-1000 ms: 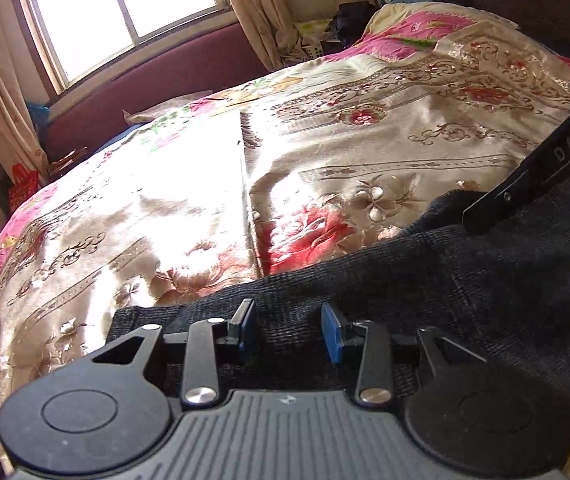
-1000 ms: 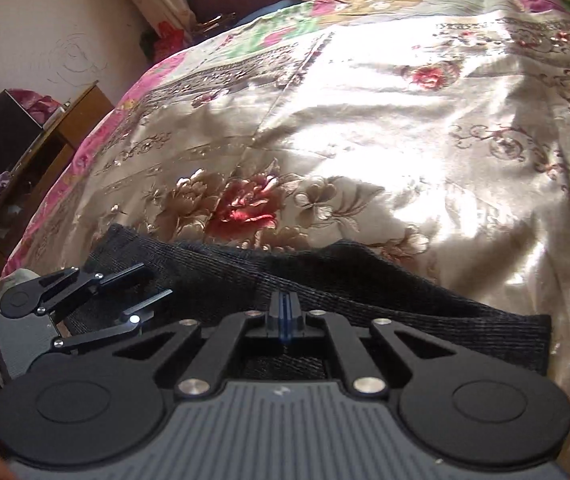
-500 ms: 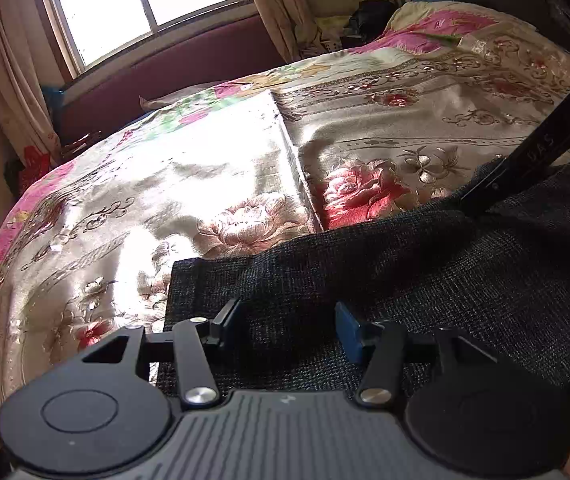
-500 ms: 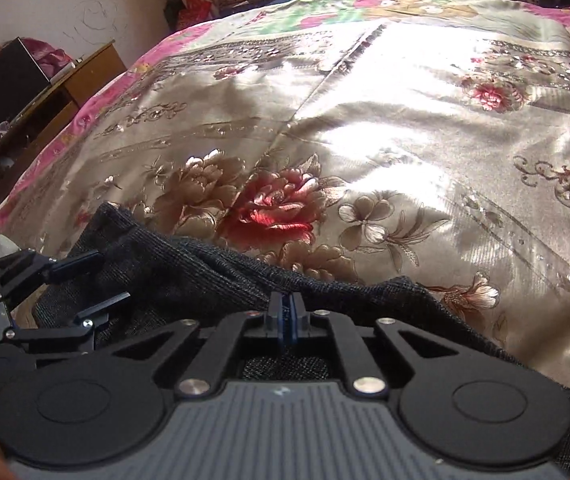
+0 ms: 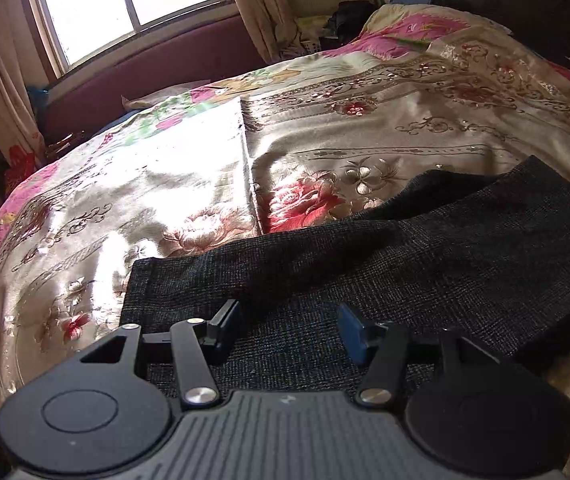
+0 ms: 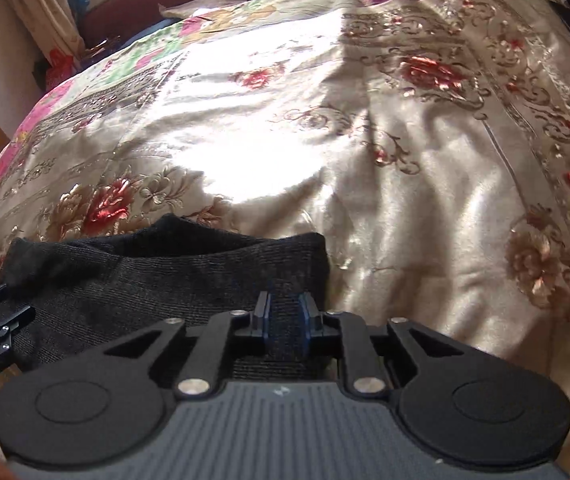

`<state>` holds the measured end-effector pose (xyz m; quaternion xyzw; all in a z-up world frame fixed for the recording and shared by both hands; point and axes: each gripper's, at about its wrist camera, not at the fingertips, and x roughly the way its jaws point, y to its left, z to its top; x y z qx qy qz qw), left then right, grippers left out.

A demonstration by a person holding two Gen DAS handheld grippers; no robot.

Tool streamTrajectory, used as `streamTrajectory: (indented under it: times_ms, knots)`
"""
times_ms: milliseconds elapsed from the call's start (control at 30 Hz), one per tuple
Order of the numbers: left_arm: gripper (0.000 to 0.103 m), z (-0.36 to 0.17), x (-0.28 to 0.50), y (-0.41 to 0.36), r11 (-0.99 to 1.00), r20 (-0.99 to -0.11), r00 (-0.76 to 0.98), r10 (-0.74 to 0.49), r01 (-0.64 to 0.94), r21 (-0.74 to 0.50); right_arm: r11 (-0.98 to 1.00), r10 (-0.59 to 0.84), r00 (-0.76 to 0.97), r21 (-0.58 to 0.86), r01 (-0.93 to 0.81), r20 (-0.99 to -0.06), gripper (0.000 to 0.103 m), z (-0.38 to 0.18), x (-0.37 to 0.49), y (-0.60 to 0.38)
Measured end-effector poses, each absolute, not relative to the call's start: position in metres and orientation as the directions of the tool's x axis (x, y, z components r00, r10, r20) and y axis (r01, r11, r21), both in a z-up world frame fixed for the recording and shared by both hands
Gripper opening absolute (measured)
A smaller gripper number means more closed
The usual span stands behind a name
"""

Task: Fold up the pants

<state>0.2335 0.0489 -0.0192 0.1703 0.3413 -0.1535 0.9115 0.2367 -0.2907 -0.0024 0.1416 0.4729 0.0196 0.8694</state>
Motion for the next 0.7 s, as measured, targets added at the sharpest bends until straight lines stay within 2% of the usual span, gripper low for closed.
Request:
streamTrajectory:
  times_ms: [100,167,267,333,433,533,567,600,700]
  knots:
    - [0.069,-0.025,0.228,0.031,0.880,-0.696,0.691,-0.195,0.437,0.188,0.919,0.228,0.509,0.356,0.169,-0.830,0.021,-0.021,0.227,-0.306]
    - [0.069,-0.028,0.226,0.024,0.876,-0.707,0.674,-0.213,0.453,0.168,0.913,0.239,0.513,0.370,0.170,-0.825,0.026,-0.031,0.228,-0.304]
    - [0.069,-0.031,0.219,0.014,0.862,-0.717,0.660,-0.224,0.477,0.170,0.895,0.281,0.515,0.414,0.163,-0.810,0.026,-0.038,0.227,-0.299]
    - [0.069,-0.034,0.217,0.011,0.855,-0.724,0.648,-0.237,0.493,0.162,0.904,0.293,0.535,0.411,0.115,-0.792,0.026,-0.031,0.224,-0.292]
    - [0.069,-0.033,0.216,0.010,0.851,-0.722,0.645,-0.249,0.502,0.154,0.925,0.257,0.515,0.362,0.113,-0.817,0.029,-0.036,0.225,-0.291]
    - [0.069,-0.034,0.215,0.010,0.851,-0.719,0.644,-0.262,0.505,0.143,0.890,0.300,0.508,0.428,0.155,-0.808,0.029,-0.047,0.229,-0.299]
    - [0.069,-0.034,0.215,0.010,0.850,-0.718,0.644,-0.264,0.507,0.143,0.880,0.313,0.502,0.445,0.165,-0.806,0.027,-0.050,0.231,-0.299]
    - [0.069,-0.034,0.215,0.009,0.849,-0.719,0.642,-0.266,0.510,0.142,0.871,0.321,0.496,0.457,0.179,-0.807,0.019,-0.051,0.232,-0.298]
    - [0.069,-0.034,0.216,0.011,0.845,-0.718,0.637,-0.279,0.518,0.131,0.841,0.349,0.513,0.504,0.197,-0.784,0.014,-0.035,0.230,-0.295]
